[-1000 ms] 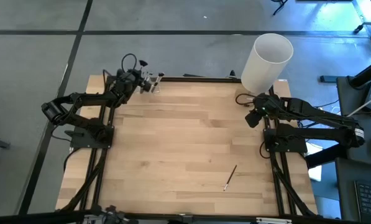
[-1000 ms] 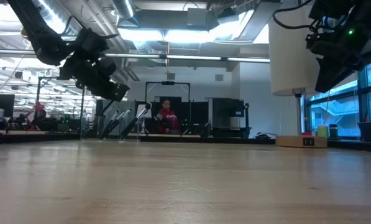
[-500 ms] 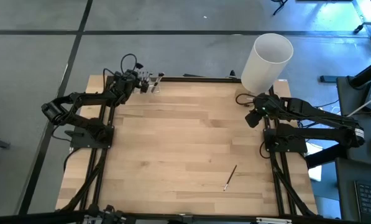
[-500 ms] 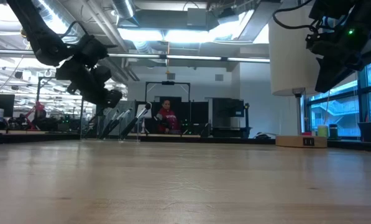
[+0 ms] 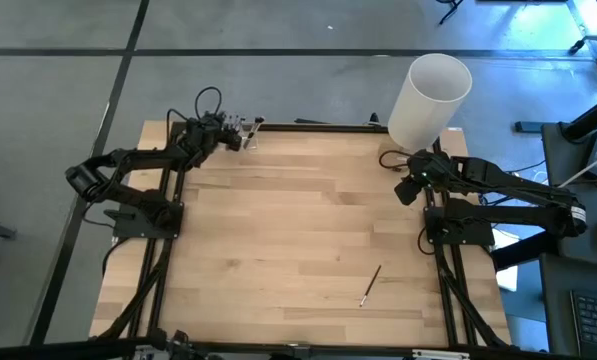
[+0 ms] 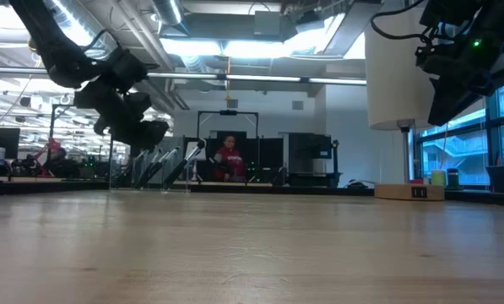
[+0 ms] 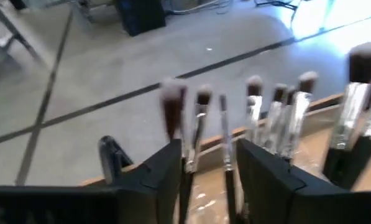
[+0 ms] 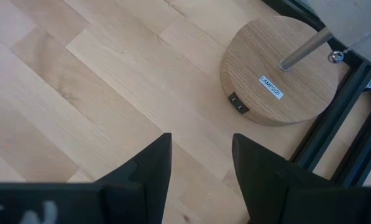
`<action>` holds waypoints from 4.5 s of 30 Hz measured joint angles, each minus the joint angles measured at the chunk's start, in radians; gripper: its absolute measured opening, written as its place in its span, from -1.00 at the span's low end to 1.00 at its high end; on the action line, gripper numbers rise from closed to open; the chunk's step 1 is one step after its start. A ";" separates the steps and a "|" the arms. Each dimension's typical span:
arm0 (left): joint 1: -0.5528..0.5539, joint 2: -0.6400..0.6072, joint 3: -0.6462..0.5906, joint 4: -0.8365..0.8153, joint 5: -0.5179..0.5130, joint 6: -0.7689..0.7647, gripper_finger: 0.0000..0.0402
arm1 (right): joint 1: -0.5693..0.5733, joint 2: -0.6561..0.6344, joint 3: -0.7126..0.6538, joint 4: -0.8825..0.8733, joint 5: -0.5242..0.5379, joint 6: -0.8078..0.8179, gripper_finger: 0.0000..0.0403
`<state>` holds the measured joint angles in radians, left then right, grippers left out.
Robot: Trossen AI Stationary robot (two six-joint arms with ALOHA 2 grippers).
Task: Put items in baskets/containers
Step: Put the black eyeshadow brush into the transparent organizer
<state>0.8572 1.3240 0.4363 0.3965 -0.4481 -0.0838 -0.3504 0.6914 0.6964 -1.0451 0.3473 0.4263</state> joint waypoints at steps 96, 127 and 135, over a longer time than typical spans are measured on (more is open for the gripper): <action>-0.909 0.131 0.158 -0.130 -0.342 -0.262 -0.61 | 0.931 0.975 0.132 0.536 -0.416 -0.471 -0.46; -0.914 0.131 0.159 -0.045 -0.272 -0.167 -0.61 | 0.502 0.687 -0.217 1.525 -0.101 -0.262 -0.97; -0.899 0.152 0.159 0.007 -0.194 -0.164 -0.51 | 0.348 0.708 -0.289 1.689 -0.276 -0.187 -0.96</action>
<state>-0.0418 1.4761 0.5953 0.4031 -0.6423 -0.2478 -0.0025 1.3994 0.4072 0.6438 0.0710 0.2393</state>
